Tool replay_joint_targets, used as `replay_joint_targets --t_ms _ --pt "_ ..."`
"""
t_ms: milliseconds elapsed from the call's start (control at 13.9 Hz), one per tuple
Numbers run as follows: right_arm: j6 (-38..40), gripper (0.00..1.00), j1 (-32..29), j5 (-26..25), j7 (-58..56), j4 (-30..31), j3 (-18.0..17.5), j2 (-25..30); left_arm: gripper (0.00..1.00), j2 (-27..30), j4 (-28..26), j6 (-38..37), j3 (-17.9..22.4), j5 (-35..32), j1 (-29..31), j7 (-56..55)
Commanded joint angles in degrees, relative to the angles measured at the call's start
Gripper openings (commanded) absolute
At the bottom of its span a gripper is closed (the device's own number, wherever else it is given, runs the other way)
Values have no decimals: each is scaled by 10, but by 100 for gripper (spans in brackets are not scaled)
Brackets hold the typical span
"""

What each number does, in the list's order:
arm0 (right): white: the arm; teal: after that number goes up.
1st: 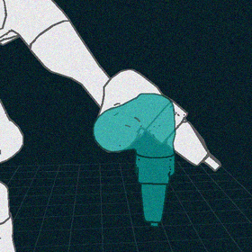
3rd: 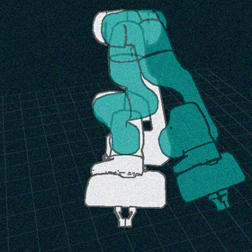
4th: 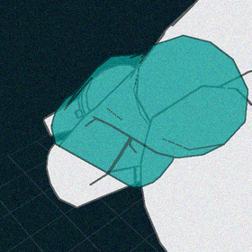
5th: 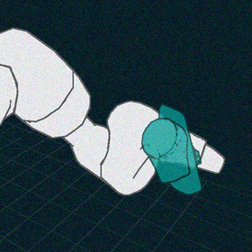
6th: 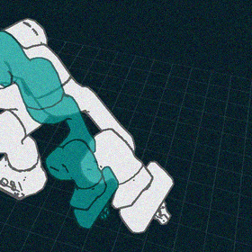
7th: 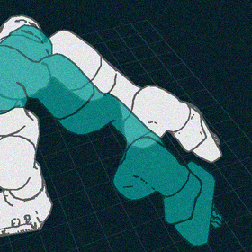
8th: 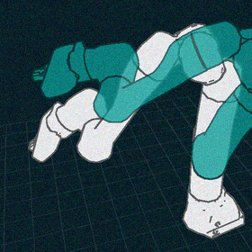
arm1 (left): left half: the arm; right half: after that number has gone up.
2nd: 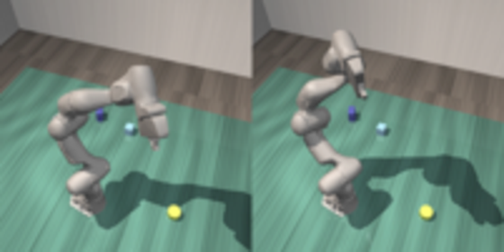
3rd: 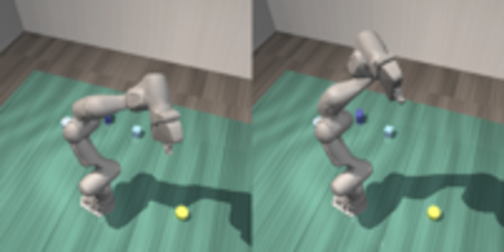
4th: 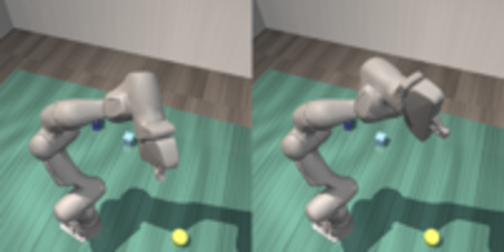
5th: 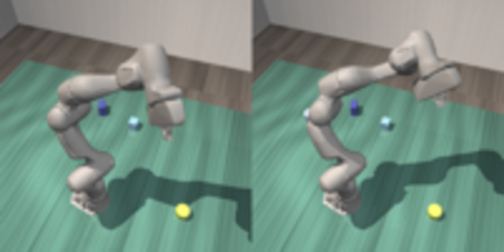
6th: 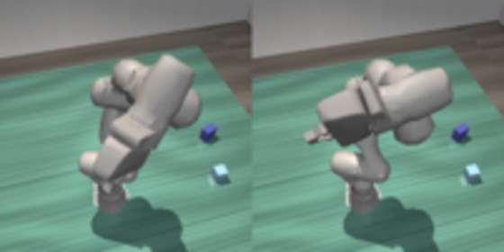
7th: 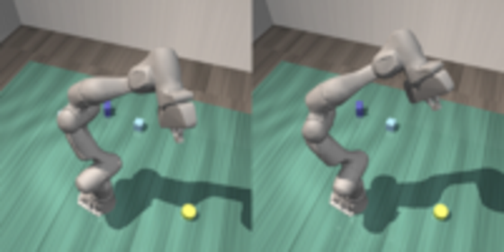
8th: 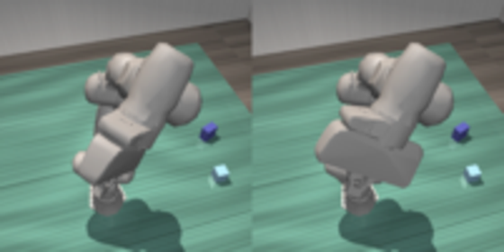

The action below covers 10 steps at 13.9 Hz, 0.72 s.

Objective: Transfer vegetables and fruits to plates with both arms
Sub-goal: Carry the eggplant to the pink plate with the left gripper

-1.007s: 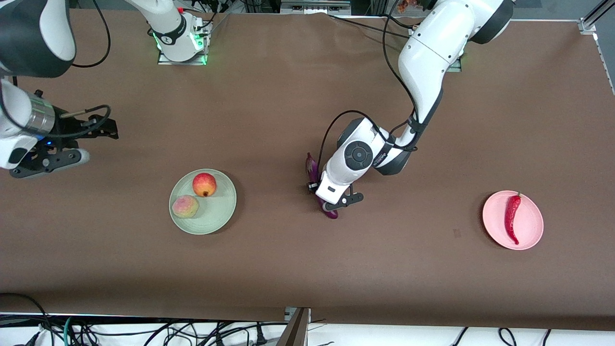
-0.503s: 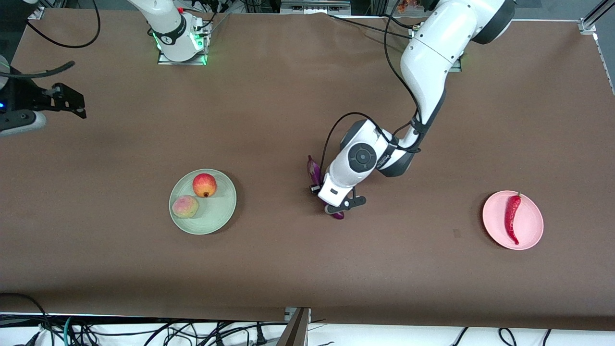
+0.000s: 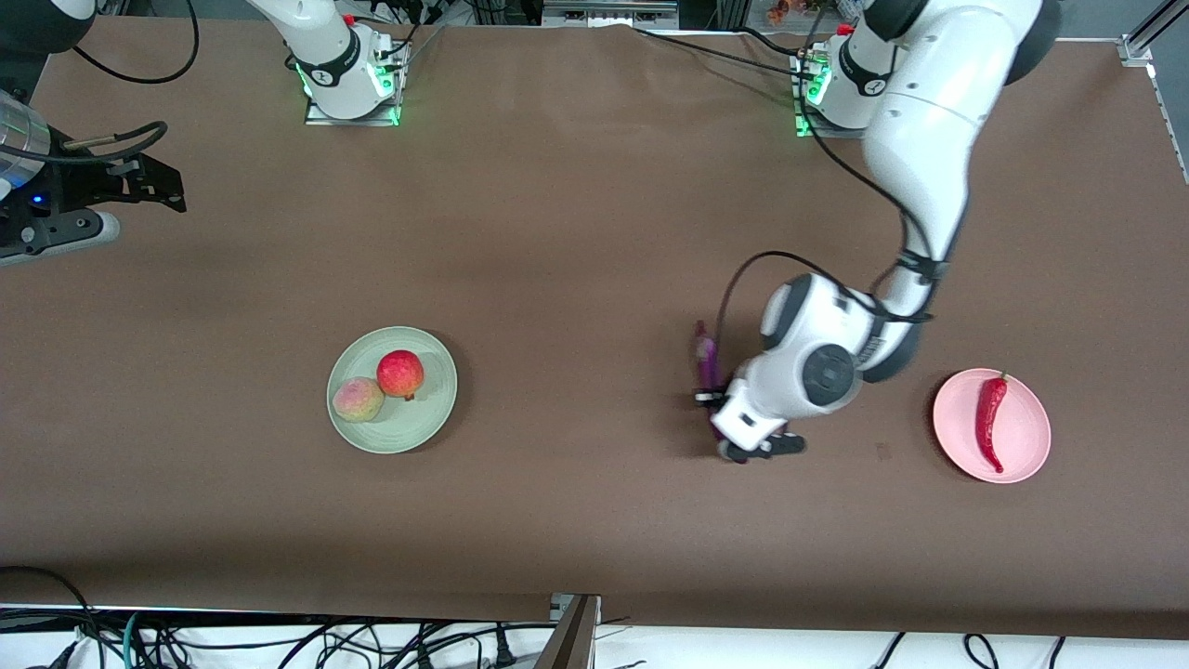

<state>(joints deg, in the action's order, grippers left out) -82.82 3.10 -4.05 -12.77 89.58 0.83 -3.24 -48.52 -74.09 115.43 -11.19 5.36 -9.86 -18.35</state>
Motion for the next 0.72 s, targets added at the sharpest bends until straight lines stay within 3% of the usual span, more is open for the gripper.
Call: replay_joint_targets --t_ms 0,216,647 --pt "11 100 -12 12 46 13 -12 17 0 8 40 -100 -3 -12 56 126" --pt "17 100 -13 11 39 13 -11 17 0 7 42 -112 -3 -72 137 312" --pt "15 100 -13 17 100 10 -14 11 0 -7 35 -107 -2 -89 252 552"
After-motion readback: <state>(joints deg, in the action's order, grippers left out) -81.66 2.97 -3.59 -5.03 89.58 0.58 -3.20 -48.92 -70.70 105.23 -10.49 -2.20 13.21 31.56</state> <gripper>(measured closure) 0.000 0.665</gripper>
